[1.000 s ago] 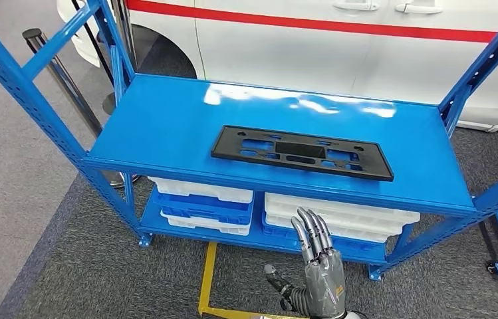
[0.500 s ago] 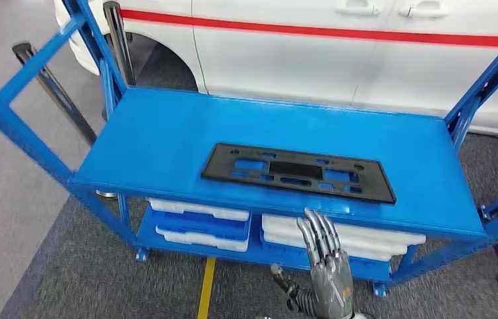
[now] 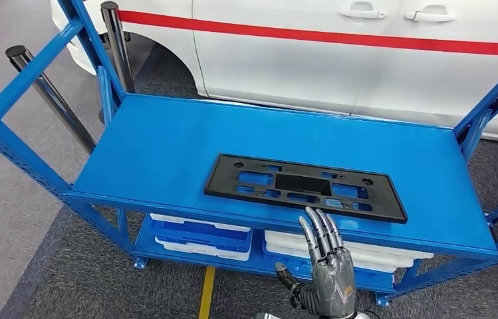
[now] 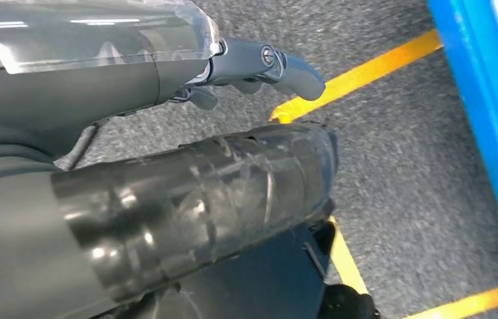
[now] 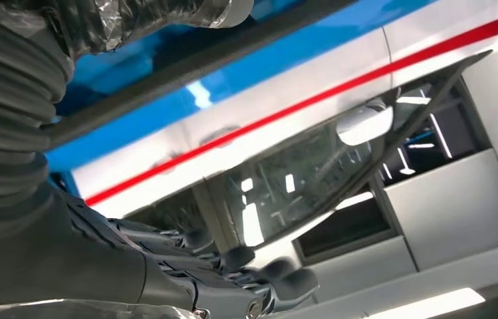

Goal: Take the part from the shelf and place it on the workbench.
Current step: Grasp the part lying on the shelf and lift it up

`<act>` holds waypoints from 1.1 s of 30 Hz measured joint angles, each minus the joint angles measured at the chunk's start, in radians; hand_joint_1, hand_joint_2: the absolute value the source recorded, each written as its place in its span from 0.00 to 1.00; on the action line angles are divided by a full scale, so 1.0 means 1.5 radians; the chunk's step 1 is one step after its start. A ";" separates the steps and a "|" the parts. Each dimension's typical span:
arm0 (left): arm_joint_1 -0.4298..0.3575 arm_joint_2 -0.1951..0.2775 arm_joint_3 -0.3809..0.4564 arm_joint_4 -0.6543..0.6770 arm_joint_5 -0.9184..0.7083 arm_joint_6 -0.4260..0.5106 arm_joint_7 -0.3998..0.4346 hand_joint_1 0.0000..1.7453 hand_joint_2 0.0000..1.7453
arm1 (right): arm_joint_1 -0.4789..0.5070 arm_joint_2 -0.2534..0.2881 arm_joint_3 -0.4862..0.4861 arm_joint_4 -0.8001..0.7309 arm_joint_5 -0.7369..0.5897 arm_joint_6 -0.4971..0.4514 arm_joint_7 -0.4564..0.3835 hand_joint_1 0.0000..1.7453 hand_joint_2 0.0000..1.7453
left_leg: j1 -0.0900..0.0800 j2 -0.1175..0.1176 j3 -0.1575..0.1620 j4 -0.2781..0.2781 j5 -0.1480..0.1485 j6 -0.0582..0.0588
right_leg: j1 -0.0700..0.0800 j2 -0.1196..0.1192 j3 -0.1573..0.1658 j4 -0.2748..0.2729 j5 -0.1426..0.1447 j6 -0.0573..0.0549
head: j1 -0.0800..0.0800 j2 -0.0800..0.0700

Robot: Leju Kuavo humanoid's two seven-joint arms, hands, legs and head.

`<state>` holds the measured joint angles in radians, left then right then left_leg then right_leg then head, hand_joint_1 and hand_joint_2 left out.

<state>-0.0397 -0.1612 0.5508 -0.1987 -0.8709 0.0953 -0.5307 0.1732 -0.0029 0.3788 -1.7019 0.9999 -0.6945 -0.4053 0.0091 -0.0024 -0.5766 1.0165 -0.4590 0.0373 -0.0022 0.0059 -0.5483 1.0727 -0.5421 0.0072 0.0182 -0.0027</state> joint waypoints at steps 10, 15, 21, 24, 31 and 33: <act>-0.003 0.000 0.000 0.000 -0.004 -0.004 0.000 0.00 0.00 | 0.000 -0.016 -0.001 -0.002 0.028 0.000 0.013 0.00 1.00 | 0.000 -0.003 0.045 -0.002 -0.040 -0.009 | -0.011 -0.003 -0.048 -0.004 0.066 0.009 | 0.001 0.000; -0.006 0.000 0.000 0.000 -0.007 0.001 -0.001 0.00 0.00 | 0.000 -0.020 -0.003 -0.006 0.036 0.000 0.018 0.00 1.00 | 0.002 -0.001 0.041 0.019 -0.062 -0.026 | -0.010 -0.001 -0.036 -0.021 0.055 -0.011 | 0.001 0.000; -0.004 0.000 0.000 0.000 -0.009 0.003 0.000 0.00 0.00 | -0.001 -0.025 -0.005 -0.008 0.048 0.000 0.023 0.00 1.00 | 0.002 -0.001 -0.056 0.172 -0.095 -0.027 | -0.003 -0.003 -0.020 -0.023 0.042 -0.024 | 0.001 0.000; -0.005 0.000 0.000 0.000 -0.010 0.003 0.000 0.00 0.00 | -0.002 -0.028 -0.006 -0.009 0.054 0.000 0.026 0.00 1.00 | -0.002 -0.001 -0.015 0.055 -0.020 -0.014 | 0.000 -0.001 -0.009 -0.022 0.034 -0.021 | 0.001 0.000; -0.010 0.000 0.000 0.000 -0.016 0.015 0.005 0.00 0.00 | -0.007 -0.041 -0.016 -0.021 0.084 0.000 0.043 0.00 1.00 | -0.001 0.000 0.011 -0.007 -0.002 0.006 | 0.000 -0.002 -0.023 0.014 0.006 0.003 | 0.002 0.000; -0.011 -0.001 0.000 0.000 -0.019 0.016 0.005 0.00 0.00 | -0.008 -0.051 -0.021 -0.023 0.091 0.000 0.053 0.00 1.00 | 0.000 0.001 0.013 -0.009 -0.002 0.009 | -0.004 -0.002 -0.063 0.094 -0.033 0.009 | 0.002 0.000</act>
<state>-0.0568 -0.1630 0.5511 -0.1984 -0.8990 0.1189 -0.5239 0.1614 -0.0792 0.3471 -1.7370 1.1361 -0.6950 -0.3252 0.0087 -0.0011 -0.5574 1.0034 -0.4623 0.0502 -0.0082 0.0029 -0.6431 1.2136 -0.5910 0.0200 0.0215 -0.0027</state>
